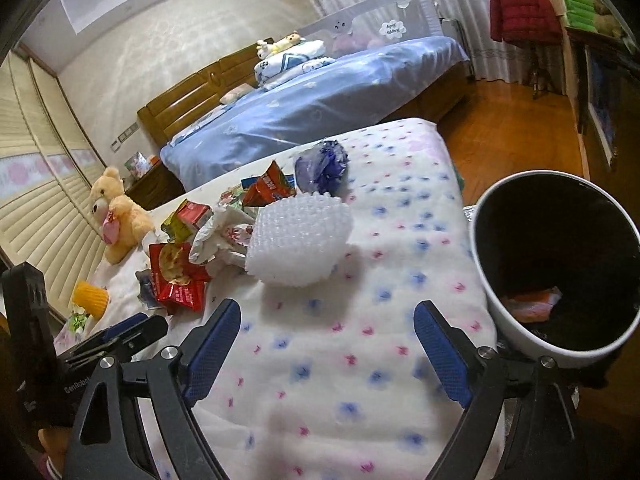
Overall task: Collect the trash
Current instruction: 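Grasp the white foam net with the right tool while the left tool grasps the red chip bag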
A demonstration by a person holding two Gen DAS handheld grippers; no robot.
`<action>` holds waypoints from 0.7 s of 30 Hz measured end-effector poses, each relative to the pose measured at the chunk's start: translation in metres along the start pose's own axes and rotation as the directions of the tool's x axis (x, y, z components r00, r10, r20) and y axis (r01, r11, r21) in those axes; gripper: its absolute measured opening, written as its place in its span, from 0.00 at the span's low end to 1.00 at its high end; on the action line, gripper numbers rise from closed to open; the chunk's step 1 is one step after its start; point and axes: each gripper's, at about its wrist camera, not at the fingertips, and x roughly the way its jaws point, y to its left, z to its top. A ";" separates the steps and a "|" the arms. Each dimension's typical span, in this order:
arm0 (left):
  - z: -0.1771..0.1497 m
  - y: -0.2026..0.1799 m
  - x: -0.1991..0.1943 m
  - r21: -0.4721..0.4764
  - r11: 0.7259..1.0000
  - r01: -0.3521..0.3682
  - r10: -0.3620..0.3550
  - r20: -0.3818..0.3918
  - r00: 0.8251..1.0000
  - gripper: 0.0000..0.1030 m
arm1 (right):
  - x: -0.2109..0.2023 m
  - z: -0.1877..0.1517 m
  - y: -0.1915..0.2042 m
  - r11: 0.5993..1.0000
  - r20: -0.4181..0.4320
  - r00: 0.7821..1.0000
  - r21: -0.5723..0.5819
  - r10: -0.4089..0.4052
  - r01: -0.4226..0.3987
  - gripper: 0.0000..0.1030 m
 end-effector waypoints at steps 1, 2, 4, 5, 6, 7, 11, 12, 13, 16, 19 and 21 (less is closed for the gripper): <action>0.002 0.003 0.001 -0.004 1.000 -0.002 0.002 -0.002 1.000 0.72 | 0.003 0.001 0.001 1.000 -0.004 1.000 0.000 0.003 -0.003 0.87; 0.003 0.005 0.003 -0.008 1.000 -0.003 0.003 -0.004 1.000 0.72 | 0.007 0.003 0.002 1.000 -0.008 1.000 0.000 0.005 -0.005 0.87; 0.006 0.008 0.006 -0.013 1.000 -0.008 0.008 -0.005 1.000 0.72 | 0.012 0.005 0.004 1.000 -0.013 1.000 0.001 0.008 -0.008 0.87; 0.008 0.009 0.007 -0.015 1.000 -0.015 0.015 -0.003 1.000 0.72 | 0.015 0.007 0.005 1.000 -0.013 1.000 0.001 0.011 -0.011 0.87; 0.010 0.009 0.009 -0.015 1.000 -0.020 0.020 -0.003 1.000 0.72 | 0.017 0.009 0.005 1.000 -0.010 1.000 0.000 0.012 -0.012 0.87; 0.011 0.010 0.010 -0.016 1.000 -0.022 0.022 -0.002 1.000 0.72 | 0.018 0.010 0.006 1.000 -0.008 1.000 -0.001 0.013 -0.013 0.87; 0.021 0.013 0.018 -0.015 1.000 -0.026 0.026 0.000 1.000 0.72 | 0.031 0.019 0.009 1.000 -0.008 1.000 -0.012 0.011 -0.011 0.87; 0.023 0.013 0.019 -0.015 1.000 -0.024 0.024 0.000 1.000 0.69 | 0.035 0.021 0.009 1.000 -0.010 1.000 -0.012 0.006 -0.006 0.87; 0.025 0.013 0.021 -0.015 1.000 -0.022 0.022 -0.003 1.000 0.66 | 0.037 0.022 0.008 1.000 -0.012 1.000 -0.011 0.003 -0.003 0.87; 0.027 0.014 0.031 -0.019 1.000 0.005 -0.006 -0.038 0.999 0.40 | 0.047 0.026 0.006 1.000 -0.024 1.000 0.000 0.000 0.000 0.79; 0.026 0.012 0.032 -0.012 1.000 0.019 -0.019 -0.044 0.999 0.25 | 0.053 0.026 0.006 1.000 -0.035 0.999 -0.011 -0.005 0.005 0.26; 0.025 0.010 0.031 -0.009 1.000 0.029 -0.029 -0.045 0.999 0.17 | 0.053 0.025 0.007 1.000 -0.032 0.999 -0.014 -0.018 0.018 0.18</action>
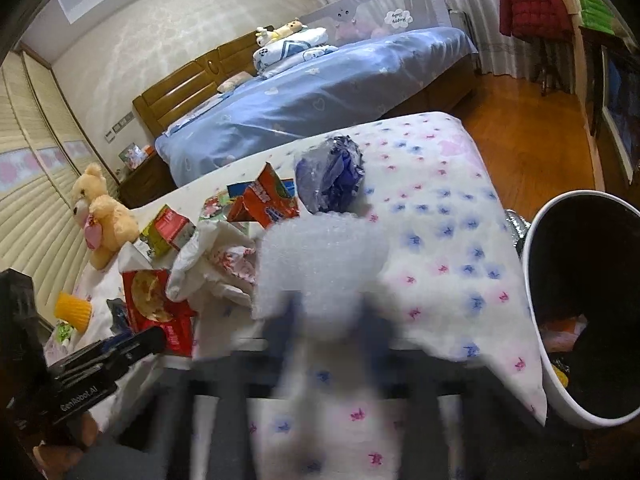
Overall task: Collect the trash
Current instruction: 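Grasp the white foam net with the right tool while the left tool grasps the red chip bag, then carry the white foam net and red chip bag over the black bin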
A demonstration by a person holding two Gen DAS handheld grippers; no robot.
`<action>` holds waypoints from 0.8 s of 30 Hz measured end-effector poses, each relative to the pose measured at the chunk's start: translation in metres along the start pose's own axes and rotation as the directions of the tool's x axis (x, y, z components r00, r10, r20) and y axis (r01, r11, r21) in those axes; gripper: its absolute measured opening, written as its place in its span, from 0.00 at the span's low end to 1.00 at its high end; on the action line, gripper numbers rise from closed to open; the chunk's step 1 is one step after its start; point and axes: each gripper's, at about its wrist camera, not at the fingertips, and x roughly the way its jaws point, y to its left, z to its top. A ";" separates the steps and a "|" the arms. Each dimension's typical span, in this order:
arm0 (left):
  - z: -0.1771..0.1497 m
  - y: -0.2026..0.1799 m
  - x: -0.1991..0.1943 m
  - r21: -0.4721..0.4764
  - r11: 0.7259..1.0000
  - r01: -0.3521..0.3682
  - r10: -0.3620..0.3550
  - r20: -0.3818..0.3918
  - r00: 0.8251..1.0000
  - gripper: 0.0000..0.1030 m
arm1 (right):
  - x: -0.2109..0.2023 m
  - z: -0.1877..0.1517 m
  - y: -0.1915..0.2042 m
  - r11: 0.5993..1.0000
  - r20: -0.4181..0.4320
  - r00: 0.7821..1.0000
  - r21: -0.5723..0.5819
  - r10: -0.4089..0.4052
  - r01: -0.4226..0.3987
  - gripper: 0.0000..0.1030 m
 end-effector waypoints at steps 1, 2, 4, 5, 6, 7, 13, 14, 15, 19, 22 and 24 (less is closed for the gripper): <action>-0.001 -0.001 -0.002 0.000 1.000 0.004 -0.004 0.004 1.000 0.16 | -0.003 -0.002 0.000 1.000 0.012 1.000 -0.003 0.006 -0.006 0.18; -0.002 -0.001 -0.003 0.001 1.000 0.008 -0.008 0.006 1.000 0.14 | -0.005 -0.003 0.000 1.000 0.018 1.000 -0.004 0.009 -0.009 0.18; -0.006 -0.002 -0.006 -0.005 1.000 0.015 -0.015 0.008 1.000 0.14 | -0.011 -0.004 0.000 1.000 0.031 0.999 -0.011 0.014 -0.014 0.17; -0.009 -0.002 -0.009 -0.009 1.000 0.022 -0.022 0.010 1.000 0.13 | -0.015 -0.006 0.001 1.000 0.038 0.999 -0.016 0.018 -0.017 0.17; -0.009 -0.003 -0.010 -0.011 1.000 0.024 -0.024 0.011 1.000 0.13 | -0.018 -0.007 0.001 1.000 0.043 0.999 -0.018 0.020 -0.019 0.17; -0.012 -0.004 -0.013 -0.011 0.999 0.030 -0.030 0.012 0.999 0.13 | -0.021 -0.007 0.001 1.000 0.045 0.999 -0.019 0.022 -0.021 0.17; -0.020 -0.019 -0.024 0.014 0.997 0.081 -0.081 0.012 0.997 0.13 | -0.042 -0.013 -0.005 0.999 0.071 0.997 -0.015 0.031 -0.030 0.17; -0.021 -0.023 -0.025 0.023 0.996 0.087 -0.087 0.012 0.996 0.13 | -0.046 -0.015 -0.007 0.999 0.074 0.997 -0.012 0.030 -0.029 0.17; -0.021 -0.025 -0.026 0.028 0.995 0.092 -0.092 0.013 0.996 0.13 | -0.049 -0.016 -0.009 1.000 0.076 0.997 -0.009 0.030 -0.029 0.17; -0.021 -0.043 -0.030 0.065 0.990 0.124 -0.125 0.011 0.992 0.13 | -0.063 -0.021 -0.019 1.000 0.091 0.996 0.007 0.008 -0.009 0.17; -0.020 -0.056 -0.028 0.092 0.985 0.145 -0.146 0.001 0.989 0.13 | -0.073 -0.024 -0.028 1.000 0.105 0.994 0.021 -0.011 0.008 0.17; -0.019 -0.064 -0.025 0.105 0.983 0.154 -0.154 -0.007 0.988 0.13 | -0.078 -0.025 -0.033 0.999 0.110 0.994 0.029 -0.017 0.014 0.17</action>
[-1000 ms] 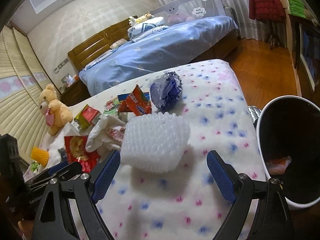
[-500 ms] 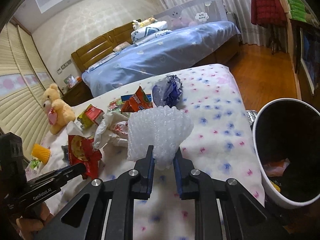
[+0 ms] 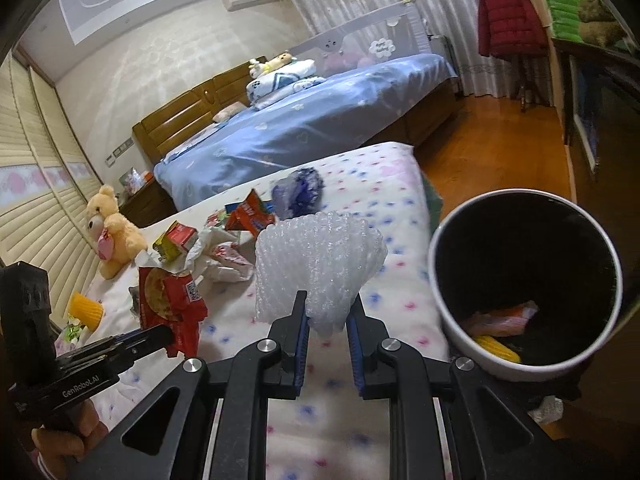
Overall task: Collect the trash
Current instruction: 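Carry the white foam net and red chip bag over the black bin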
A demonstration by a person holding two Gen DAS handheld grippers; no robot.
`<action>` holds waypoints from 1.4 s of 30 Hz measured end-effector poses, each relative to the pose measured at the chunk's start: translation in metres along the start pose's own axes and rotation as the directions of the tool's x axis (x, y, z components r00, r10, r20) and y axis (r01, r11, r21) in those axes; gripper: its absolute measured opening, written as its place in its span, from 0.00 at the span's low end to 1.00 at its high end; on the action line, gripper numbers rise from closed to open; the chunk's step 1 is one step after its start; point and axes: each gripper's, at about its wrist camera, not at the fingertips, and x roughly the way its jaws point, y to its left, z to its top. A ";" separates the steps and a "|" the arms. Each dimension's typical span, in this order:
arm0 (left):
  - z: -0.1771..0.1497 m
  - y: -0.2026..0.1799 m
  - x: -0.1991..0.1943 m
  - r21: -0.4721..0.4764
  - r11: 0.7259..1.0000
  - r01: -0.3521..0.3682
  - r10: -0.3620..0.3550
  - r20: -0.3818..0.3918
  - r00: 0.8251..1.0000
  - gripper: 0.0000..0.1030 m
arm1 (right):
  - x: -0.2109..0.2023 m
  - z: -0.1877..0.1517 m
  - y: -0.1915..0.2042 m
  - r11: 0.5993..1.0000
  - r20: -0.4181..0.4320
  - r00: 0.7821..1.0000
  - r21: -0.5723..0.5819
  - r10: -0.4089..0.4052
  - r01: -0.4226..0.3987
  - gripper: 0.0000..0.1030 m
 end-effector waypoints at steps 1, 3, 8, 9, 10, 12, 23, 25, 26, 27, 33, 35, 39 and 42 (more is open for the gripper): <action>0.001 -0.004 0.003 0.006 1.000 0.007 -0.007 -0.007 1.000 0.13 | -0.003 0.000 -0.003 1.000 0.004 1.000 0.002 -0.005 0.005 0.17; 0.002 -0.011 0.007 0.016 1.000 0.018 -0.017 -0.018 1.000 0.13 | -0.009 -0.001 -0.008 1.000 0.014 1.000 0.004 -0.022 0.022 0.17; 0.004 -0.032 0.016 0.057 0.997 0.044 -0.042 -0.035 0.998 0.13 | -0.022 -0.004 -0.024 0.998 0.024 0.998 0.021 -0.055 0.055 0.17; 0.005 -0.036 0.018 0.064 0.997 0.048 -0.046 -0.039 0.998 0.13 | -0.024 -0.004 -0.028 0.998 0.026 0.998 0.026 -0.061 0.060 0.17; 0.006 -0.040 0.021 0.071 0.996 0.055 -0.052 -0.044 0.998 0.13 | -0.026 -0.005 -0.031 0.997 0.028 0.997 0.031 -0.067 0.066 0.17; 0.007 -0.047 0.024 0.081 0.995 0.064 -0.060 -0.049 0.997 0.13 | -0.030 -0.006 -0.038 0.996 0.033 0.996 0.039 -0.081 0.080 0.17; 0.012 -0.076 0.042 0.134 0.987 0.093 -0.084 -0.076 0.994 0.13 | -0.044 -0.006 -0.069 0.987 0.047 0.989 0.085 -0.139 0.134 0.17; 0.014 -0.081 0.044 0.145 0.985 0.097 -0.087 -0.077 0.993 0.13 | -0.046 -0.005 -0.073 0.986 0.051 0.988 0.090 -0.146 0.142 0.17; 0.015 -0.083 0.045 0.149 0.984 0.099 -0.088 -0.078 0.993 0.13 | -0.047 -0.005 -0.076 0.985 0.052 0.987 0.094 -0.153 0.148 0.17; 0.016 -0.086 0.046 0.155 0.983 0.103 -0.091 -0.079 0.993 0.13 | -0.047 -0.005 -0.078 0.983 0.053 0.986 0.098 -0.160 0.154 0.17; 0.021 -0.104 0.058 0.189 0.976 0.111 -0.095 -0.091 0.991 0.13 | -0.049 -0.004 -0.091 0.977 0.055 0.982 0.123 -0.182 0.174 0.17; 0.023 -0.108 0.062 0.192 0.974 0.116 -0.099 -0.095 0.991 0.13 | -0.048 -0.003 -0.095 0.975 0.054 0.980 0.127 -0.191 0.183 0.17; 0.028 -0.117 0.066 0.206 0.971 0.121 -0.104 -0.094 0.990 0.13 | -0.048 -0.001 -0.101 0.972 0.054 0.977 0.131 -0.205 0.197 0.17; 0.032 -0.126 0.070 0.216 0.968 0.128 -0.109 -0.096 0.989 0.13 | -0.047 0.000 -0.108 0.969 0.051 0.976 0.141 -0.214 0.205 0.17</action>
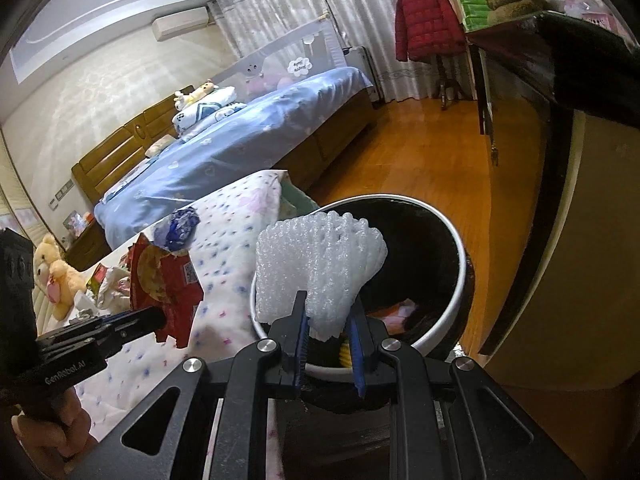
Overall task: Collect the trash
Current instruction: 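Carry the white foam net and red chip bag over the black bin, then open both tools to drop the white net and red bag into the bin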
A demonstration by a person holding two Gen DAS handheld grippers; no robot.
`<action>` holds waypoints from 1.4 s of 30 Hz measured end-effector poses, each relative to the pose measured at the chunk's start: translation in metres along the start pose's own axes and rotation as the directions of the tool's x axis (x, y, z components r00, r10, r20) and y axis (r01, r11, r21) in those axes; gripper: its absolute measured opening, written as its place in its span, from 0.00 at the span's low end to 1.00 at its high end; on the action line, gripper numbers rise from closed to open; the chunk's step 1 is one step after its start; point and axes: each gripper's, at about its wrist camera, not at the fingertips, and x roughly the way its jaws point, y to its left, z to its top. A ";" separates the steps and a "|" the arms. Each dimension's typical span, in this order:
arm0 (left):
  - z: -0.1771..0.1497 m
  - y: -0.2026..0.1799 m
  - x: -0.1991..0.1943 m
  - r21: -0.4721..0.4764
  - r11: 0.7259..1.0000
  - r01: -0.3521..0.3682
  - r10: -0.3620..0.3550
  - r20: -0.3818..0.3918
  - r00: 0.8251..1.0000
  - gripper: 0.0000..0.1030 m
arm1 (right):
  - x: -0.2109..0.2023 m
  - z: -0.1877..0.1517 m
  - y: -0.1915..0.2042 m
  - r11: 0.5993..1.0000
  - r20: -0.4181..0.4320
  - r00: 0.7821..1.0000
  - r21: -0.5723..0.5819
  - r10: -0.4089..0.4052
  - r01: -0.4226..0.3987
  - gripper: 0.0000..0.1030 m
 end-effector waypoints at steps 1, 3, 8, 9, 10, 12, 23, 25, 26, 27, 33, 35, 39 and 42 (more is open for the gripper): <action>0.002 -0.002 0.002 0.004 1.000 0.001 -0.001 -0.001 1.000 0.13 | 0.000 0.001 -0.002 1.000 0.000 1.000 0.002 -0.003 0.003 0.17; 0.005 -0.006 0.004 0.008 1.000 0.002 -0.002 0.000 1.000 0.13 | 0.001 0.002 -0.006 1.000 0.002 1.000 0.002 -0.010 0.010 0.17; 0.010 -0.012 0.014 0.018 1.000 0.004 -0.003 -0.008 1.000 0.13 | 0.003 0.005 -0.013 1.000 -0.001 1.000 0.005 -0.021 0.021 0.18; 0.012 -0.013 0.017 0.021 1.000 0.004 -0.004 -0.014 1.000 0.13 | 0.004 0.005 -0.014 1.000 -0.003 1.000 0.006 -0.023 0.023 0.18; 0.013 -0.014 0.019 0.021 1.000 0.004 -0.004 -0.017 1.000 0.13 | 0.005 0.006 -0.016 1.000 -0.005 1.000 0.007 -0.025 0.025 0.18; 0.015 -0.016 0.024 0.023 1.000 0.005 -0.004 -0.025 1.000 0.13 | 0.008 0.007 -0.019 1.000 -0.011 1.000 0.010 -0.029 0.029 0.18; 0.026 -0.028 0.045 0.046 0.999 -0.001 0.003 -0.045 0.999 0.13 | 0.020 0.018 -0.029 0.998 -0.014 0.999 0.018 -0.052 0.052 0.18; 0.029 -0.030 0.050 0.049 0.999 -0.004 0.006 -0.050 0.999 0.13 | 0.023 0.020 -0.032 0.998 -0.018 0.998 0.024 -0.056 0.056 0.18; 0.030 -0.030 0.052 0.051 0.999 -0.003 0.006 -0.054 0.999 0.13 | 0.024 0.020 -0.033 0.998 -0.020 0.998 0.025 -0.057 0.058 0.18; 0.031 -0.030 0.053 0.050 0.999 -0.004 0.007 -0.056 0.998 0.13 | 0.025 0.021 -0.034 0.998 -0.024 0.998 0.026 -0.059 0.059 0.18; 0.034 -0.032 0.062 0.049 0.999 -0.001 0.005 -0.071 0.997 0.14 | 0.032 0.022 -0.038 0.998 -0.041 0.997 0.025 -0.063 0.064 0.19; 0.035 -0.033 0.064 0.051 0.999 0.001 0.003 -0.076 0.997 0.14 | 0.032 0.022 -0.038 0.998 -0.041 0.997 0.028 -0.062 0.064 0.21; 0.035 -0.035 0.067 0.057 0.998 0.000 0.005 -0.085 0.996 0.27 | 0.034 0.024 -0.040 0.997 -0.047 0.997 0.038 -0.060 0.062 0.25; 0.033 -0.034 0.063 0.056 0.998 -0.010 0.014 -0.070 0.997 0.39 | 0.034 0.025 -0.042 0.997 -0.049 0.997 0.051 -0.061 0.064 0.41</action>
